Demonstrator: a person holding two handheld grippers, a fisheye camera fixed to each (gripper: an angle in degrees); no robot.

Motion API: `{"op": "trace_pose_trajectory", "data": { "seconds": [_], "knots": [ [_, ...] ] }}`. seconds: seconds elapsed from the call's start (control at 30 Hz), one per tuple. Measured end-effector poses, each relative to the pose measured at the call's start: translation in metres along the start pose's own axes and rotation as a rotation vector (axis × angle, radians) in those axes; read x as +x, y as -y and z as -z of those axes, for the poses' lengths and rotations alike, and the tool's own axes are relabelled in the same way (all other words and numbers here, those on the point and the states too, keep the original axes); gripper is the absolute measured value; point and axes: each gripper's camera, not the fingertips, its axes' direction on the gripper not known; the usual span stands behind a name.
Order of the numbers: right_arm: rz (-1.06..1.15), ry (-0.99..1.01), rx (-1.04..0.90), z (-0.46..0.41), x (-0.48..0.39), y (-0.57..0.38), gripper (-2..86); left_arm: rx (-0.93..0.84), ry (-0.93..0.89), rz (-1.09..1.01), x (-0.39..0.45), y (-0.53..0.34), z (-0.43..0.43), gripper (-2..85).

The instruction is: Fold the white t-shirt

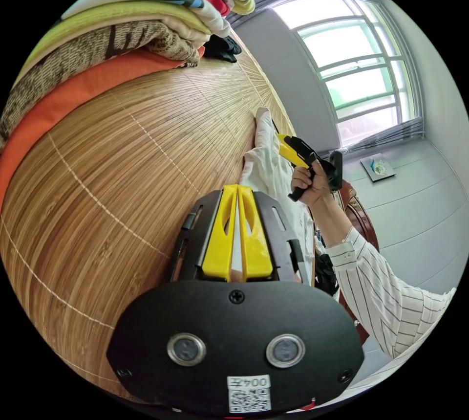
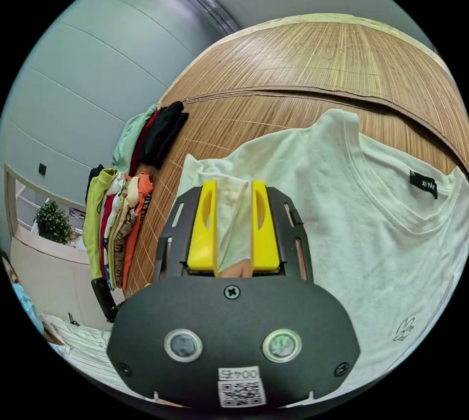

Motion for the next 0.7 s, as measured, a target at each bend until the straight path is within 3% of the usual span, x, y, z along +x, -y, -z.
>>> {"op": "trace_pose_trajectory", "data": {
  "seconds": [0.13,0.3,0.47,0.53,0.63,0.7],
  "knots": [
    [0.005,-0.056,0.017,0.005,-0.011,-0.012,4.2,-0.001,-0.004,0.003,0.0,0.013,0.008,0.2],
    [-0.018,-0.207,0.228,0.047,-0.046,-0.053,4.1,0.01,-0.011,0.021,0.0,0.027,0.019,0.2],
    [-0.138,-0.293,0.13,0.025,-0.03,-0.076,6.4,0.029,0.008,0.017,0.007,0.04,0.032,0.2],
    [-0.167,-0.354,0.226,0.038,-0.034,-0.091,5.7,0.036,0.006,0.025,0.009,0.047,0.038,0.2],
    [-0.031,-0.416,0.355,0.06,-0.071,-0.128,1.1,0.043,0.01,0.028,0.014,0.056,0.044,0.2],
    [0.124,-0.371,0.283,0.052,-0.099,-0.151,0.2,0.05,0.018,0.028,0.019,0.061,0.048,0.2]
  ]
}}
